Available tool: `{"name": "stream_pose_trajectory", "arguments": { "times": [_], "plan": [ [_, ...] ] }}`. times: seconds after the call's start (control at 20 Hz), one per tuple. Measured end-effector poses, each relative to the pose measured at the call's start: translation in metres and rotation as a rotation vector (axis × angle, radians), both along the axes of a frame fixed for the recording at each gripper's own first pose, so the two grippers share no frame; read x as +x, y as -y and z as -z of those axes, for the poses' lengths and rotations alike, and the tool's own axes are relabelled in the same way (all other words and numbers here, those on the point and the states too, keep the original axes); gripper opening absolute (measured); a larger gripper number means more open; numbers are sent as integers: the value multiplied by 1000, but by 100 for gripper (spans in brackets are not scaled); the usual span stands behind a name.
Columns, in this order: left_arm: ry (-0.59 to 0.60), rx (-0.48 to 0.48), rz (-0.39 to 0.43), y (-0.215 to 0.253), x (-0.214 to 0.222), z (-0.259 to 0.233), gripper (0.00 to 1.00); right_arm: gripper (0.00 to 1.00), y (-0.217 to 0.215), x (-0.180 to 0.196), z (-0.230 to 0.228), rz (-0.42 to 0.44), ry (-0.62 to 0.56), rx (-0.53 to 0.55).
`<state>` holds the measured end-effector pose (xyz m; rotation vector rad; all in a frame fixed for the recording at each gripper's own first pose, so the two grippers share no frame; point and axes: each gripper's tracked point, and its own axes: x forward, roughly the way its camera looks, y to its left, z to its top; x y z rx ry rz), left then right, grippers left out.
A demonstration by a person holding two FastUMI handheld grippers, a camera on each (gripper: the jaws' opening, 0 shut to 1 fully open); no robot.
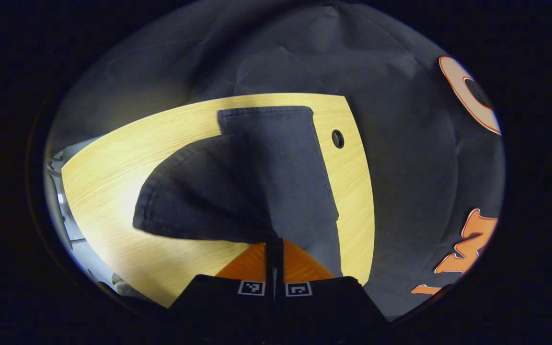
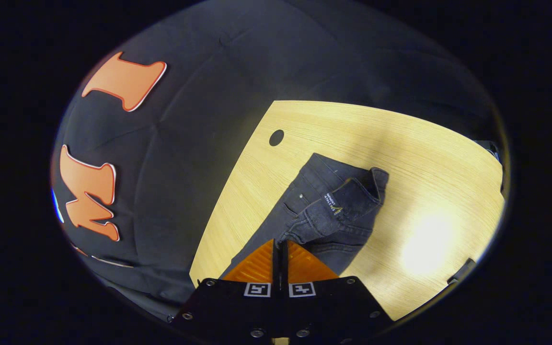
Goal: Grasp the waist and the cuffs of the jeans and fold them to make the two legs overlap; first hold the waist and fold one-third of the jeans toward the cuffs, then hold the cuffs and fold the remaining one-third in the same direction to finish folding.
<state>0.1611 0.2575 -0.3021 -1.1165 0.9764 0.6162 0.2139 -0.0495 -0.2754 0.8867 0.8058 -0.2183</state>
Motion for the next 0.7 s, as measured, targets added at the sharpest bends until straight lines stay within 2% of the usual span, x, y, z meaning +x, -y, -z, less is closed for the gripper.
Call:
{"name": "stream_pose_trajectory", "arguments": {
  "times": [0.2,0.25,0.3,0.45,0.55,0.7],
  "plan": [
    [-43,6,42,0,55,15,1,0,4,44,19,7,-23,-16],
    [-54,7,47,-1,67,17,1,5,6,54,26,15,-26,-25],
    [-60,11,50,-5,80,21,1,0,8,63,32,19,-37,-31],
    [-95,46,76,-14,110,33,1,0,7,89,55,26,-65,-31],
    [-97,72,96,-21,130,45,1,0,5,97,69,17,-90,-24],
    [-71,108,147,-23,154,55,4,0,4,101,62,-2,-92,-49]
  ]
}}
